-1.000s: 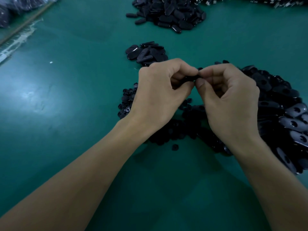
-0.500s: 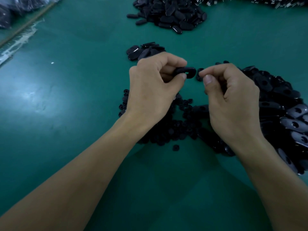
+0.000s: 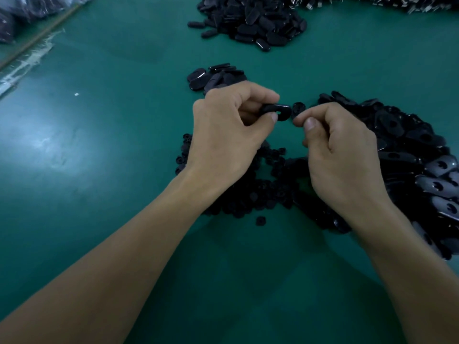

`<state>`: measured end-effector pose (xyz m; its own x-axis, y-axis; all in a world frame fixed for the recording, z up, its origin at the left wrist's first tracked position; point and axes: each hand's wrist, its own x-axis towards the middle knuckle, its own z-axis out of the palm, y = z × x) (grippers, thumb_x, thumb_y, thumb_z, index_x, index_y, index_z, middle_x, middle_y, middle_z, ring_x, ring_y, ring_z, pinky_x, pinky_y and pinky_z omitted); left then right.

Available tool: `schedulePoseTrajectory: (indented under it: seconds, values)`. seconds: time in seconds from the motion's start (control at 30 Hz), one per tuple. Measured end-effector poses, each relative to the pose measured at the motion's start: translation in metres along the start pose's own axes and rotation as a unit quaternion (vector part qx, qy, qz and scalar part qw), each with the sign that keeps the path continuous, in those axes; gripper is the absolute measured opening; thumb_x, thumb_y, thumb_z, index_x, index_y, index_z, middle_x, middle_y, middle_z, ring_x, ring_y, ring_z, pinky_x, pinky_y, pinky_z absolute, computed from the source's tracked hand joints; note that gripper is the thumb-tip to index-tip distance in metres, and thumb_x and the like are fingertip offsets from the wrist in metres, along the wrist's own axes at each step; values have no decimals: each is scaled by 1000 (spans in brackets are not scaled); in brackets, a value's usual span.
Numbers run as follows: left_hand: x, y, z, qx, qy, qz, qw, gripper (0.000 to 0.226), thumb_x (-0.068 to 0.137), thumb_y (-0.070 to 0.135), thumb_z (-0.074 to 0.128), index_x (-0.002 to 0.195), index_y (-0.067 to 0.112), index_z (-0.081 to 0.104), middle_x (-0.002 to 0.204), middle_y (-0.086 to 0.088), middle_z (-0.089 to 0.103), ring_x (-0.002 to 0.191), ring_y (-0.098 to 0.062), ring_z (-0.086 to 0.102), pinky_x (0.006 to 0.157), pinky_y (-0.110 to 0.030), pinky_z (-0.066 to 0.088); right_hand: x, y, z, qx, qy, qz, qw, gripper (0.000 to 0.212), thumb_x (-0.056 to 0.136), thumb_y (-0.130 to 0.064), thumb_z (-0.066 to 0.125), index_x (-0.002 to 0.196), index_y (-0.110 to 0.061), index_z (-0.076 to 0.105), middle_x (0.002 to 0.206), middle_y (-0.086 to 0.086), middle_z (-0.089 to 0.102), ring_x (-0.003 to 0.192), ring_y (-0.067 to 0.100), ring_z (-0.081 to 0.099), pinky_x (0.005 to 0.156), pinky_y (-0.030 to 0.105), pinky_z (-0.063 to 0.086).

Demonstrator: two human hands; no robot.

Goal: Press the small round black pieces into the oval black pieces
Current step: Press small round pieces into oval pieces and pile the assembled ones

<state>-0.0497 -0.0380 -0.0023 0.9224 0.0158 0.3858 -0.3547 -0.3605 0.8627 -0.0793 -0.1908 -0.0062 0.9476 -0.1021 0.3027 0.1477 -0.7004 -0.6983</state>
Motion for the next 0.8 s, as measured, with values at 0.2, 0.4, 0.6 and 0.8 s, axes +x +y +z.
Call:
schedulePoseTrajectory:
  seconds: [0.2,0.4,0.6,0.8]
  values:
    - [-1,-1,1,-1,-30,0,1000,20,82,7,79,95,22,78,79,14,74,74,1,71,75,-20,59,-1,-3,-2,46,36,-41,997,14,100,-16,59,101,-28,64,85,-20,63,81,-1,63,73,7,45]
    - [-3,-2,5,-19,-51,1,999,22,81,3,78,95,20,78,81,10,76,74,-1,73,74,-19,58,-1,-3,-3,25,45,-70,996,27,98,-10,59,119,-19,72,95,-9,70,88,5,68,85,22,53]
    - [-3,-2,4,-12,-55,3,998,21,81,5,80,93,22,77,79,11,75,73,0,72,73,-17,57,0,-6,-2,63,43,-57,995,22,91,-14,71,89,-33,60,80,-18,65,77,1,67,71,16,54]
    - [-3,-3,4,-10,-65,0,998,21,81,5,80,93,23,77,78,13,75,73,2,72,72,-13,55,0,-7,-2,69,30,-66,995,24,92,-9,68,93,-33,61,83,-22,64,81,-1,67,74,14,53]
